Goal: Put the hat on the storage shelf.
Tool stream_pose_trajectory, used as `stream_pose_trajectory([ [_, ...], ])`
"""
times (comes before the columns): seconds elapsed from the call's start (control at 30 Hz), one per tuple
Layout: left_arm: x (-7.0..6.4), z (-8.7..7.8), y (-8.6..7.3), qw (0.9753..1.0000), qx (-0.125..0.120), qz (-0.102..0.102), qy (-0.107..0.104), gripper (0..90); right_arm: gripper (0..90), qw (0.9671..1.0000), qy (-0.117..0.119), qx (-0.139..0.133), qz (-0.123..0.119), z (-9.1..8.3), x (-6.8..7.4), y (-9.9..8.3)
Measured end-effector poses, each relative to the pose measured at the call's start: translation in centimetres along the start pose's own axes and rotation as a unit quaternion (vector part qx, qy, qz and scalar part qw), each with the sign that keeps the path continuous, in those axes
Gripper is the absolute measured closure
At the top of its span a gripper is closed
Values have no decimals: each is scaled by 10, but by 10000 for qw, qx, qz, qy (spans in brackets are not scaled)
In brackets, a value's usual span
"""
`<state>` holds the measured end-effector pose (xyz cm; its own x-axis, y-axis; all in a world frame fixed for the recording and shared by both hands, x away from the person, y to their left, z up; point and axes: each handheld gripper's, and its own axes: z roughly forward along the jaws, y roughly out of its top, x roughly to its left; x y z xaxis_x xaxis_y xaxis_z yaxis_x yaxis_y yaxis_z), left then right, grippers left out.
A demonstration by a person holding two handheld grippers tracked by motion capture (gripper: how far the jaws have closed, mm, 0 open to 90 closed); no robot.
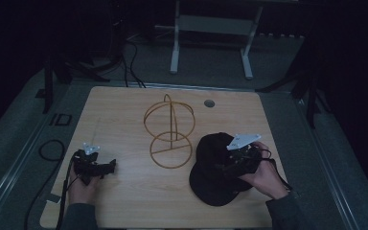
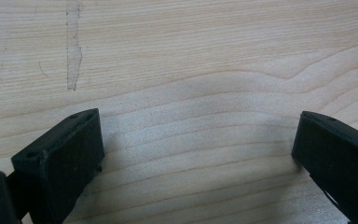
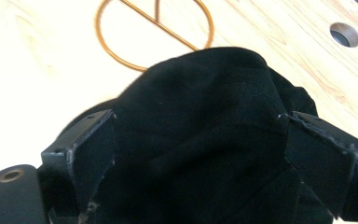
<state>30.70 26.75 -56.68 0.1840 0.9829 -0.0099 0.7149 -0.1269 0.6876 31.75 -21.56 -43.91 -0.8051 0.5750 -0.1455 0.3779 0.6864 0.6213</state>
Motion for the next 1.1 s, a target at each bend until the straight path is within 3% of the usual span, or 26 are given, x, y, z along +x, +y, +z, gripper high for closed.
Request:
stream_pose_trajectory([
  [0.2, 0, 0, 0, 10000, -1, -5, 1, 18, 94, 9993, -106, 326, 145, 18, -3, -3],
  [0.37, 0, 0, 0, 10000, -1, 0, 1, 18, 95, 9990, 0, 352, 276, 22, -6, -7],
  [0.5, 0, 0, 0, 10000, -1, 0, 0, 18, 113, 9988, 12, 446, 205, 25, -3, -8],
  [0.8, 0, 0, 0, 10000, 1, 1, 1, 18, 273, 9975, -2, 652, 261, 32, -2, -10],
  [0.83, 0, 0, 0, 10000, 1, 1, 0, 18, 355, 9972, 25, 686, 296, 32, -3, -10],
  [0.9, 0, 0, 0, 10000, 0, 0, 1, 18, 414, 9971, 50, 678, 339, 31, -5, -10],
  [1.1, 0, 0, 0, 10000, 3, -3, 2, 18, 537, 9963, 115, 769, 366, 33, -6, -10],
])
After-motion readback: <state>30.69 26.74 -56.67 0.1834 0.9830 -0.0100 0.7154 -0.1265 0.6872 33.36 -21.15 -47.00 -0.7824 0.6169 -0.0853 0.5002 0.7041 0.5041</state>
